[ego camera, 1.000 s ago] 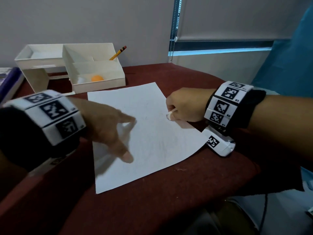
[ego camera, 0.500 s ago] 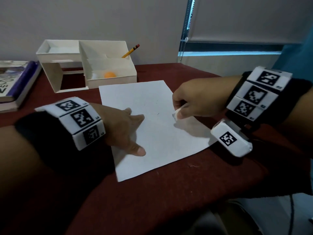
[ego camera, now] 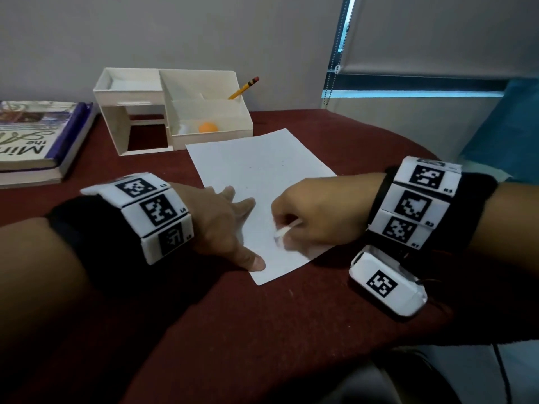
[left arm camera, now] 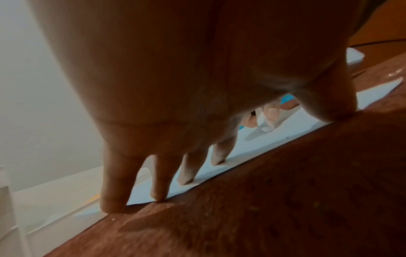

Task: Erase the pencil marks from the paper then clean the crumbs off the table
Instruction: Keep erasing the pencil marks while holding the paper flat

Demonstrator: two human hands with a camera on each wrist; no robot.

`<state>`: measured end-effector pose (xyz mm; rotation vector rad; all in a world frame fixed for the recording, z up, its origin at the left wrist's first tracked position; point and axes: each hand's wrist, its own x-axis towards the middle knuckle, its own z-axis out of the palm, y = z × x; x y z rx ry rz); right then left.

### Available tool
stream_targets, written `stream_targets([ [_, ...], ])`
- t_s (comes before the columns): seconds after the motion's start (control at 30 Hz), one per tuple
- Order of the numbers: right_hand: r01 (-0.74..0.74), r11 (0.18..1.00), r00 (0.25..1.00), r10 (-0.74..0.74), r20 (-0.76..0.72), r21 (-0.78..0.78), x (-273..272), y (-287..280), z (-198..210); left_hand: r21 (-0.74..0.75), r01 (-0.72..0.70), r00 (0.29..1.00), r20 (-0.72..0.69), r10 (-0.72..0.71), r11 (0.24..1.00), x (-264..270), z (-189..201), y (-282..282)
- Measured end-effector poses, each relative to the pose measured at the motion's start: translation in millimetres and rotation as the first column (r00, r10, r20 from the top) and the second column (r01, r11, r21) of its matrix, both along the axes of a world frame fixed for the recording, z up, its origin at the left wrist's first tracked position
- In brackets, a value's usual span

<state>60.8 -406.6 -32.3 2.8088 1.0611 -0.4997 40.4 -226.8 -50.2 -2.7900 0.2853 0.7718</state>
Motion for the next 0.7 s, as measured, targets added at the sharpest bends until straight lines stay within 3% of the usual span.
stream_targets([
  [0.07, -0.021, 0.999, 0.998, 0.023, -0.055, 0.032, 1, 8, -2, 0.004, -0.003, 1.0, -0.003, 0.003, 1.0, 1, -2, 2],
  [0.2, 0.062, 0.998, 0.971, -0.052, 0.234, -0.032, 30, 12, -1, -0.008, -0.01, 1.0, 0.003, 0.01, 1.0, 1, -4, 1],
  [0.23, 0.054, 0.998, 0.972, -0.047, 0.231, -0.027, 29, 12, -2, -0.007, -0.009, 1.0, 0.002, 0.009, 1.0, 2, -4, 1],
  [0.37, -0.067, 0.997, 0.998, 0.068, -0.014, 0.027, 13, 15, -4, -0.007, -0.008, 1.0, -0.002, 0.008, 1.0, 4, -6, 4],
  [0.5, 0.05, 0.999, 0.978, -0.05, 0.202, 0.005, 31, 12, 0, -0.003, -0.007, 1.0, -0.006, 0.007, 1.0, 5, -6, 2],
  [0.63, -0.116, 0.993, 0.993, 0.116, 0.003, 0.028, 13, 22, -9, -0.019, -0.007, 1.0, -0.006, 0.007, 1.0, 6, -10, 6],
  [0.7, -0.086, 0.995, 0.996, 0.085, 0.02, 0.059, 18, 27, -8, -0.012, -0.006, 1.0, 0.002, 0.006, 1.0, 7, -10, 6],
])
